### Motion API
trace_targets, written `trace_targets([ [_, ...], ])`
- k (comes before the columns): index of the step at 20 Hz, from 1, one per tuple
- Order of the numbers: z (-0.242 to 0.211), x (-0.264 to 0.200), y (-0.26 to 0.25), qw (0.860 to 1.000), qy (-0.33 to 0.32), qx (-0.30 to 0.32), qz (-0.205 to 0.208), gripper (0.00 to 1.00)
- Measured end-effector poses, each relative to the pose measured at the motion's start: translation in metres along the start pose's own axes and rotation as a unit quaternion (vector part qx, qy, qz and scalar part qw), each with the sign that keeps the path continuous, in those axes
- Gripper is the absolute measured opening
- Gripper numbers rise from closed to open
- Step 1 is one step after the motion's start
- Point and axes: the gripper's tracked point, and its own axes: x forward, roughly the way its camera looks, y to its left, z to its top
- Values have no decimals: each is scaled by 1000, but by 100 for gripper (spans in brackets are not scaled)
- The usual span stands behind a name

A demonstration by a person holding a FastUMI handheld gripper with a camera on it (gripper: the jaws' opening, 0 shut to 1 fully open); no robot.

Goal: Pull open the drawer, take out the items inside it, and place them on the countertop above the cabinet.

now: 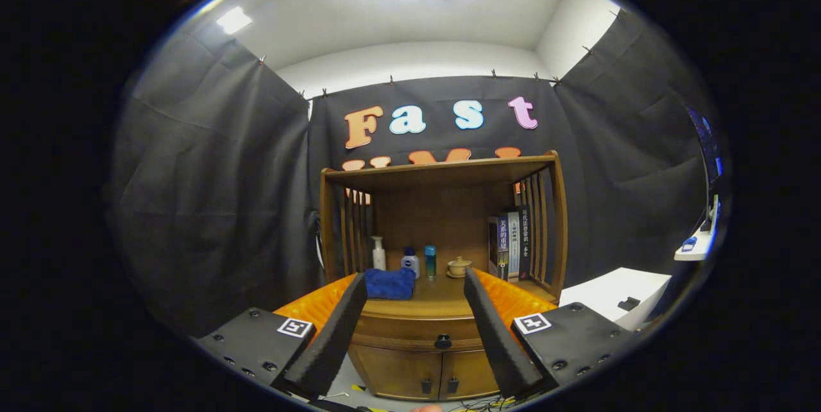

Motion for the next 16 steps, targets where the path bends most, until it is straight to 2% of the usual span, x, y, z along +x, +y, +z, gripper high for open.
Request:
trace_targets([
  [4,-45,33,3,1000,-6,20,20,98],
  [8,-129,67,-15,1000,28,9,1,98],
  [16,-242,139,-43,997,68,-13,-31,98],
])
